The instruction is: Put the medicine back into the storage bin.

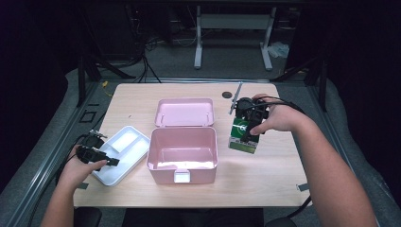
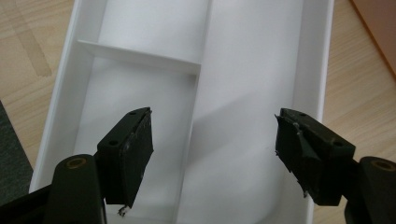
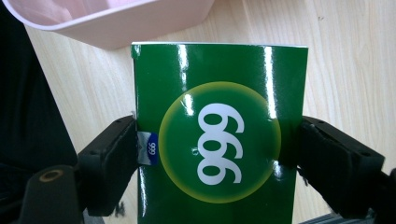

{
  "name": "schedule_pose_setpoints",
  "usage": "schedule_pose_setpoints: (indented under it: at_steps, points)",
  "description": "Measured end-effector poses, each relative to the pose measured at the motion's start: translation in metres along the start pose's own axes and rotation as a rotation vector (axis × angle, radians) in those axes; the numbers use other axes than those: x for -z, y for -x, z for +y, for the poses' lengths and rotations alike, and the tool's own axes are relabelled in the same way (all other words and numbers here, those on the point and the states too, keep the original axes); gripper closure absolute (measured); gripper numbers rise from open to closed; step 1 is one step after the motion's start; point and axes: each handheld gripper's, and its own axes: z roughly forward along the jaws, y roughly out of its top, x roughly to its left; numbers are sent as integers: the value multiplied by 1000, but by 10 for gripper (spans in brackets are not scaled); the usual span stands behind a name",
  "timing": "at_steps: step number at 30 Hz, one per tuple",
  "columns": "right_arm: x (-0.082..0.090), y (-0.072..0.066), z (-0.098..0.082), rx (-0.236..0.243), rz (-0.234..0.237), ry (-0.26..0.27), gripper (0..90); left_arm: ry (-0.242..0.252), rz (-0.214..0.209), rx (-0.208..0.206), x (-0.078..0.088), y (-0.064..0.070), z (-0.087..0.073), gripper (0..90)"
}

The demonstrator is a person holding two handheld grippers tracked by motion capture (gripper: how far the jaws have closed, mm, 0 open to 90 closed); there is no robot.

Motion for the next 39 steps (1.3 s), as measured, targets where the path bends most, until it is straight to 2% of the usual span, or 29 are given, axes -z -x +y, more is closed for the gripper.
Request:
schedule_pose_setpoints:
  at_steps: [6, 10, 17, 24, 26, 32, 35, 37, 39]
  points:
    - [14, -4, 14, 7, 22, 17, 163, -9, 3, -2, -2, 1, 1, 276]
    - [26, -11, 31, 33, 18, 19, 163, 0, -1, -5, -1, 1, 1, 276]
    - [42, -25, 65, 94, 18, 56, 163, -2, -1, -6, -1, 1, 1, 277]
    - [39, -39, 100, 163, 36, 58, 163, 0, -3, -12, -1, 2, 2, 277]
    - [35, -42, 106, 174, 26, 70, 163, 1, -3, -10, -1, 1, 1, 277]
    - [29, -47, 112, 189, 33, 73, 163, 2, -2, -7, -1, 0, 1, 277]
    - [25, -48, 113, 192, 55, 76, 163, 1, -2, -9, -1, 1, 2, 277]
    - [22, -49, 114, 195, 40, 69, 163, -1, -2, -10, -1, 2, 2, 277]
    - [19, -50, 114, 196, 57, 69, 163, -1, -2, -9, -2, 1, 2, 277]
